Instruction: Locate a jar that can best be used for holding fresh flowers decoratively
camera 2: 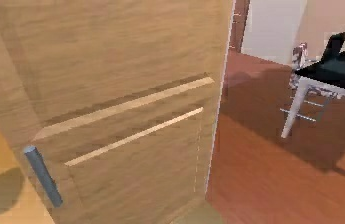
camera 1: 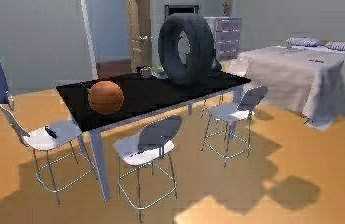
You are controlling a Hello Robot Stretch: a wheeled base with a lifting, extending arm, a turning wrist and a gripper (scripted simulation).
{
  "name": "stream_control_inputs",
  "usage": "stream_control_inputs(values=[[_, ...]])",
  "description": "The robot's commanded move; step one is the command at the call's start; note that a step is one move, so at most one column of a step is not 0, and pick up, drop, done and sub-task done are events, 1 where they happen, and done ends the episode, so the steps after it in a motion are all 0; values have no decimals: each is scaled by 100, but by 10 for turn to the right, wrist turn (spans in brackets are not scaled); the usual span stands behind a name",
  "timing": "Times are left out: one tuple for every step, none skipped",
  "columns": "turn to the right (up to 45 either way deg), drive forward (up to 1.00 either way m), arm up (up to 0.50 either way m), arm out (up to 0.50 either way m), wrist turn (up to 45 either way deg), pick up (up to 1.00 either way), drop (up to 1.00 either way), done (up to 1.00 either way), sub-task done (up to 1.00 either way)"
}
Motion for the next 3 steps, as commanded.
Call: stream_control_inputs(values=[[0, 75, 0, 0, 0, 0, 0, 0, 0], [450, 0, 0, 0, 0, 0, 0, 0, 0], [90, 0, 0, 0, 0, 0, 0, 0, 0]])
